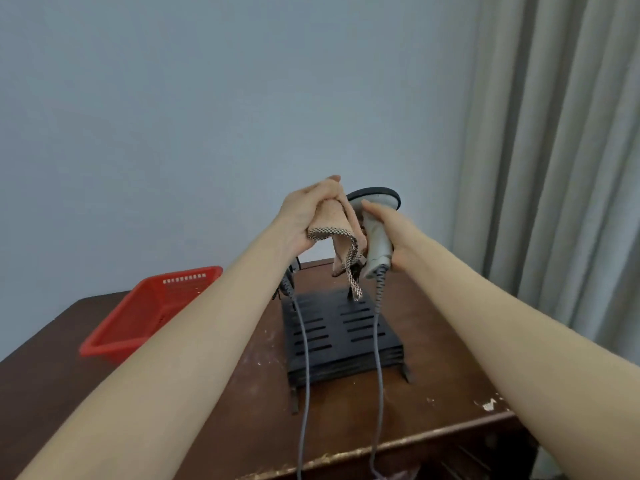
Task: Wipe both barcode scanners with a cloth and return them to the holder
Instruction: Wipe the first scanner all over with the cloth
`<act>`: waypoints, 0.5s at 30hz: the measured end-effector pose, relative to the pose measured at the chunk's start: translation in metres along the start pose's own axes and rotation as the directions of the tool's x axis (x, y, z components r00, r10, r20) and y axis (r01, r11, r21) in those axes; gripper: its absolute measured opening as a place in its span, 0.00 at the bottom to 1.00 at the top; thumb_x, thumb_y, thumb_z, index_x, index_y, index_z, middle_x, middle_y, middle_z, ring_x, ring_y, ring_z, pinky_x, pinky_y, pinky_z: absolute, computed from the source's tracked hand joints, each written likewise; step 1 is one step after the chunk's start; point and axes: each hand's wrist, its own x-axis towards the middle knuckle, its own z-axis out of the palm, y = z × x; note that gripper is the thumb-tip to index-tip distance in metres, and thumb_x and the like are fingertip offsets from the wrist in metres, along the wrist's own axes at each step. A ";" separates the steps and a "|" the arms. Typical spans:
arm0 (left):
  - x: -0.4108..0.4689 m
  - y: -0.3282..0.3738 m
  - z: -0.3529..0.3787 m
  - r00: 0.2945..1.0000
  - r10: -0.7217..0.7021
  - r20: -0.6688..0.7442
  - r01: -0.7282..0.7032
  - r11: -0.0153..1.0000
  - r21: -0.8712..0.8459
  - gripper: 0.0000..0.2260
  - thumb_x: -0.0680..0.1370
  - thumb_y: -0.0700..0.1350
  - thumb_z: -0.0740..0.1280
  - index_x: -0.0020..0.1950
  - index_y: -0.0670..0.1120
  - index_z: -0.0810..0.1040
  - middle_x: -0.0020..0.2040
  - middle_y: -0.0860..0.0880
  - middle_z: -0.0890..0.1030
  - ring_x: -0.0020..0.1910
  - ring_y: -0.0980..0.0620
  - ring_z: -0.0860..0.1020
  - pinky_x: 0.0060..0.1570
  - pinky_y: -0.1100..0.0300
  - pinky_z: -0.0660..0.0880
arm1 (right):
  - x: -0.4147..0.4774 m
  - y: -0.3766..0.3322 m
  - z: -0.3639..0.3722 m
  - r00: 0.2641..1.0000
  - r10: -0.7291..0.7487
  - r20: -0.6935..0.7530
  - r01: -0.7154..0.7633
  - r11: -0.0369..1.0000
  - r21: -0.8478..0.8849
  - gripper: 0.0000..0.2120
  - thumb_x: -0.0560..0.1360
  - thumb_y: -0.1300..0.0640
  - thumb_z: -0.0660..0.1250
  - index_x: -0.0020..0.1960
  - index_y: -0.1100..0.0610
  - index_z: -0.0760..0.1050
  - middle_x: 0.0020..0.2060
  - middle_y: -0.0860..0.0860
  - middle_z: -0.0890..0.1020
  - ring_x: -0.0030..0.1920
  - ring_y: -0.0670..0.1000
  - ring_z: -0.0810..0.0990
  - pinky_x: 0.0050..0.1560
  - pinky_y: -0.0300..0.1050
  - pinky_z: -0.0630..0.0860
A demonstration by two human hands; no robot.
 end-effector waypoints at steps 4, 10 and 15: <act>-0.003 -0.030 0.006 0.999 0.041 -0.026 -0.037 0.989 0.140 0.09 0.76 0.30 0.61 0.43 0.39 0.79 0.52 0.46 0.81 0.44 0.51 0.81 0.42 0.59 0.79 | -0.005 0.002 -0.023 1.000 -0.003 -0.029 0.005 0.999 0.052 0.25 0.73 0.39 0.67 0.46 0.62 0.75 0.31 0.54 0.76 0.26 0.50 0.76 0.27 0.40 0.75; -0.005 -0.056 0.008 0.987 0.112 -0.118 -0.075 0.957 0.280 0.04 0.77 0.36 0.66 0.46 0.42 0.80 0.41 0.45 0.82 0.42 0.50 0.82 0.40 0.59 0.80 | 0.001 0.015 -0.035 1.000 0.004 0.023 -0.006 0.994 0.106 0.34 0.76 0.32 0.54 0.44 0.65 0.74 0.25 0.55 0.77 0.24 0.51 0.76 0.25 0.39 0.75; 0.000 -0.070 0.011 0.947 0.184 -0.262 -0.078 0.927 0.367 0.09 0.74 0.43 0.72 0.38 0.43 0.74 0.37 0.46 0.80 0.40 0.50 0.80 0.46 0.55 0.78 | 0.010 0.026 -0.029 0.998 -0.056 -0.031 0.058 0.993 0.102 0.21 0.81 0.42 0.56 0.48 0.60 0.75 0.30 0.54 0.83 0.29 0.51 0.82 0.29 0.41 0.78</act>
